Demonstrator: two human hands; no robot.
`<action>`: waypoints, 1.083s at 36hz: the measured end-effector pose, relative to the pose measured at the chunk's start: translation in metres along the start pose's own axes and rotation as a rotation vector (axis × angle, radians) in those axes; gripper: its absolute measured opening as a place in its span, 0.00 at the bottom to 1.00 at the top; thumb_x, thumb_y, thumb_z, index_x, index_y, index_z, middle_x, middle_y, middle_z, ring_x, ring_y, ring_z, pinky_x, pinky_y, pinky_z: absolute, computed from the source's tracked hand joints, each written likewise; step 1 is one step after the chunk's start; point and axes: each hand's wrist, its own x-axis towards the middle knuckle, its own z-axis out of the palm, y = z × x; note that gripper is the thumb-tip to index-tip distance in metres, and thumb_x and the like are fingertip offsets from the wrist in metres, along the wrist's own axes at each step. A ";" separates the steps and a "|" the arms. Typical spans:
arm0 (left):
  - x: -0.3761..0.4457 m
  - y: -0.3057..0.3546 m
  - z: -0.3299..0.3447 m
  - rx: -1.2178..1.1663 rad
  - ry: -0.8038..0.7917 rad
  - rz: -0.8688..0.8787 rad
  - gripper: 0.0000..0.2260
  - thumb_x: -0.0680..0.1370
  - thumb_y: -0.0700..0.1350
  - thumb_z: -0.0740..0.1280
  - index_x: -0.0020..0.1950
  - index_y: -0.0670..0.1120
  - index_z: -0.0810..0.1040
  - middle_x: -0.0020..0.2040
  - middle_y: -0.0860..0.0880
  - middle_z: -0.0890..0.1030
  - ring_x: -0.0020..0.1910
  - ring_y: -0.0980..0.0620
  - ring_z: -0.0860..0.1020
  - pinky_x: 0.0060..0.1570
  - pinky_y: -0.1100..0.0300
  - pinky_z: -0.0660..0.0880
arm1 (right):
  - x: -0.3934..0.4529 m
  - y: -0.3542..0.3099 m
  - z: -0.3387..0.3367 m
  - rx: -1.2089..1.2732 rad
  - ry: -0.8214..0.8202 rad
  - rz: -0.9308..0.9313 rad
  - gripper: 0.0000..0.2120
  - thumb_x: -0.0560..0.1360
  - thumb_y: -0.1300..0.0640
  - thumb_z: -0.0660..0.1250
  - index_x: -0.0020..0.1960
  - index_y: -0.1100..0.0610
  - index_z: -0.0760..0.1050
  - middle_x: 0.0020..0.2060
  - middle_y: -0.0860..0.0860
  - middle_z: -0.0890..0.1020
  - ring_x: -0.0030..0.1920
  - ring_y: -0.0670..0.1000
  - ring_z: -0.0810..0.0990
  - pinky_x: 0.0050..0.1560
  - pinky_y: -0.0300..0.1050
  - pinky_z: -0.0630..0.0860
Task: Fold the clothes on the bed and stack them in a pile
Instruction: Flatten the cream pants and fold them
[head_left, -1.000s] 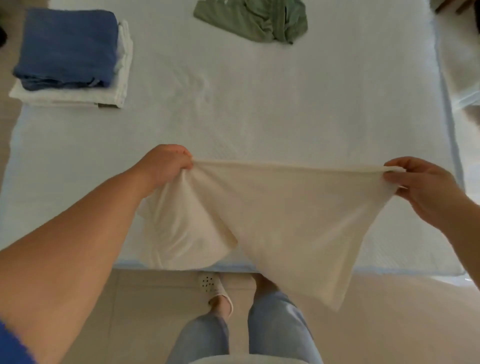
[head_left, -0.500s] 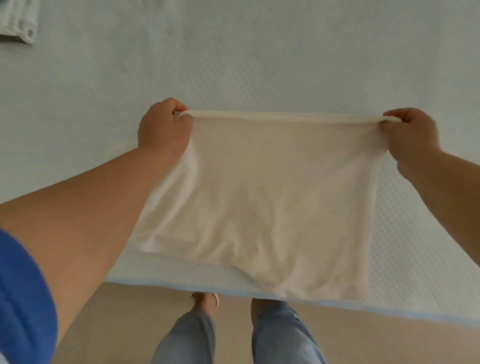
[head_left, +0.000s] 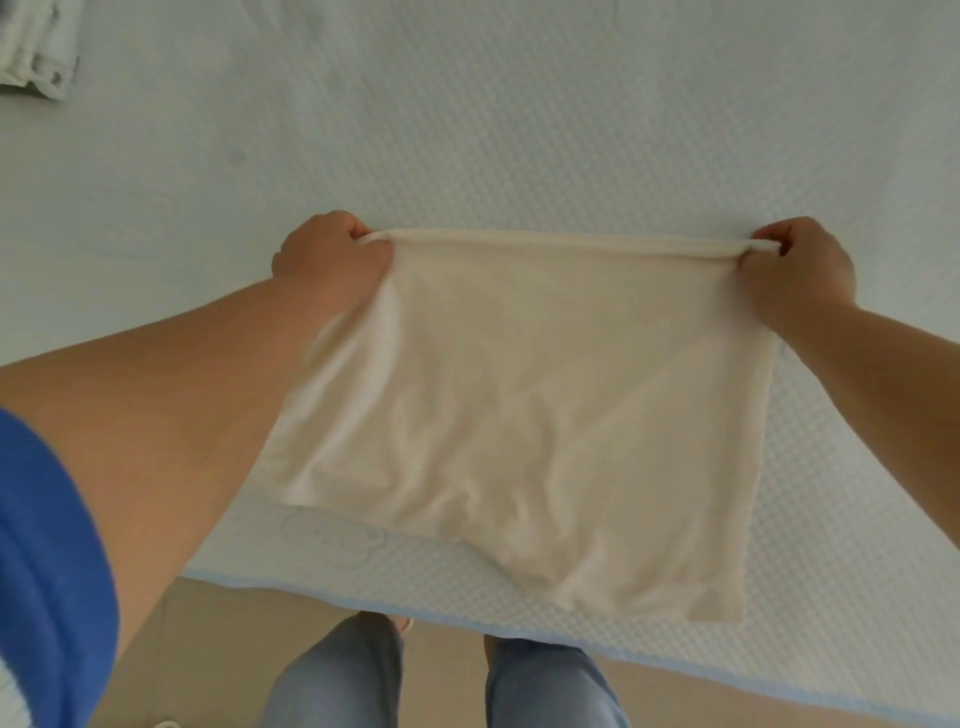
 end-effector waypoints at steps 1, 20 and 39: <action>0.000 -0.001 -0.003 -0.001 -0.021 0.000 0.12 0.74 0.53 0.64 0.54 0.50 0.77 0.55 0.47 0.78 0.56 0.42 0.75 0.56 0.52 0.70 | -0.003 -0.002 -0.001 -0.038 0.019 -0.019 0.18 0.74 0.56 0.58 0.63 0.53 0.72 0.58 0.52 0.74 0.57 0.54 0.72 0.54 0.48 0.71; -0.034 -0.148 -0.042 -0.424 -0.137 -0.191 0.19 0.74 0.62 0.64 0.41 0.46 0.79 0.36 0.49 0.80 0.37 0.49 0.77 0.38 0.55 0.72 | -0.151 -0.128 0.121 -0.203 -0.249 -0.677 0.17 0.72 0.59 0.66 0.61 0.58 0.75 0.59 0.56 0.73 0.62 0.57 0.69 0.60 0.47 0.60; -0.042 -0.155 -0.020 -0.793 -0.143 -0.028 0.09 0.72 0.54 0.68 0.45 0.56 0.68 0.38 0.58 0.75 0.35 0.63 0.73 0.31 0.73 0.65 | -0.162 -0.266 0.197 -0.542 -0.606 -0.788 0.14 0.72 0.53 0.66 0.56 0.51 0.71 0.46 0.45 0.73 0.49 0.50 0.71 0.56 0.45 0.62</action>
